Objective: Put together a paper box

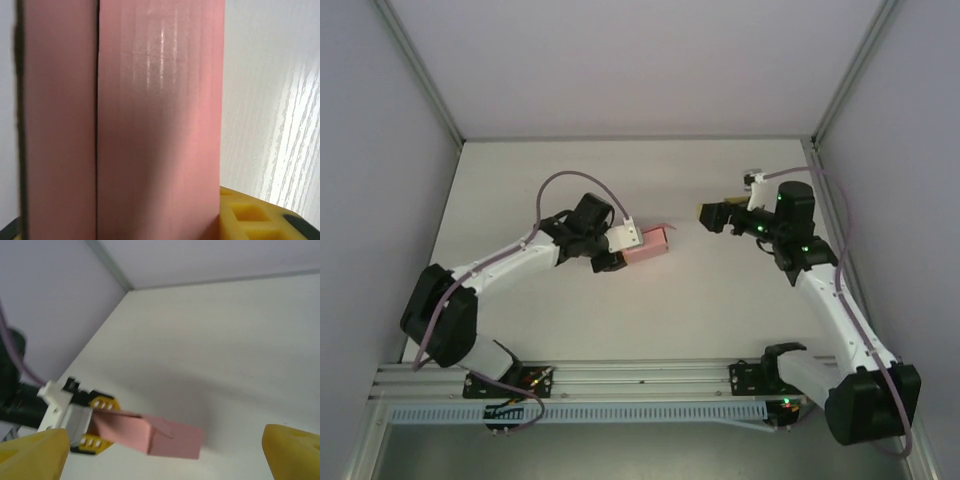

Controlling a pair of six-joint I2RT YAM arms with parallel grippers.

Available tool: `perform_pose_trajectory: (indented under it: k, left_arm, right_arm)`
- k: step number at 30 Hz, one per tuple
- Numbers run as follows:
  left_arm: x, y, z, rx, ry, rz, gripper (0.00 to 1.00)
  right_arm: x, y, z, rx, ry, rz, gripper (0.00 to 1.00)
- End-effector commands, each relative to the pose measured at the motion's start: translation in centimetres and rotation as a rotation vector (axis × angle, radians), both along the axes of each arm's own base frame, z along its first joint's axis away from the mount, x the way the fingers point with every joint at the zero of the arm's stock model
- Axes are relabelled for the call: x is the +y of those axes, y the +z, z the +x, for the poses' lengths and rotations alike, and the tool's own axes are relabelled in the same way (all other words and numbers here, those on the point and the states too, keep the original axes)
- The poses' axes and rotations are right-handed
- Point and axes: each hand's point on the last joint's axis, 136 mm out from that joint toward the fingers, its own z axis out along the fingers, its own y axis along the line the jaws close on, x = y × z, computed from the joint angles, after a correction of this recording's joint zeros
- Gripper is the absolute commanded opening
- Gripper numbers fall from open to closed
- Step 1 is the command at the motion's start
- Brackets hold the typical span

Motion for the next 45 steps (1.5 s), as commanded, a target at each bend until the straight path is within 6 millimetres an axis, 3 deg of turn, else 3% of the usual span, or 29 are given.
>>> perform_pose_trajectory:
  k: [1,4,12,19,20,27,28,34,45]
  left_arm:
    - [0.0,-0.9,-1.2,0.094,-0.05,0.031,0.34]
    - [-0.2,-1.1,-1.1,0.112,-0.065,0.026,0.34]
    - [-0.1,-2.2,-0.4,0.143,-0.052,0.047,0.35]
    - [-0.1,-2.4,-0.5,0.149,-0.058,0.049,0.35]
    - [-0.1,-2.4,-0.5,0.148,-0.058,0.049,0.35]
    - [0.0,-2.6,-0.1,0.146,-0.04,0.061,0.34]
    - [0.0,-2.8,0.0,0.147,-0.034,0.066,0.34]
    - [0.4,-3.1,0.7,0.152,0.013,0.104,0.33]
    - [0.6,-3.3,0.7,0.156,0.015,0.12,0.33]
  right_arm:
    - [2.1,-2.4,-1.5,-0.006,0.165,-0.155,0.95]
    - [3.4,-4.8,-1.0,0.05,0.194,-0.25,0.9]
    - [7.0,-9.1,-0.5,0.134,0.355,-0.36,0.71]
    - [7.2,-11.8,0.9,0.174,0.32,-0.504,0.53]
    - [7.3,-11.9,1.1,0.178,0.314,-0.504,0.45]
    - [7.7,-10.8,1.3,0.21,0.278,-0.475,0.04]
    - [8.0,-10.5,1.1,0.233,0.277,-0.454,0.02]
    - [10.3,-8.7,-0.9,0.507,0.275,-0.234,0.0]
    - [11.6,-7.8,-3.2,0.832,0.295,-0.047,0.0]
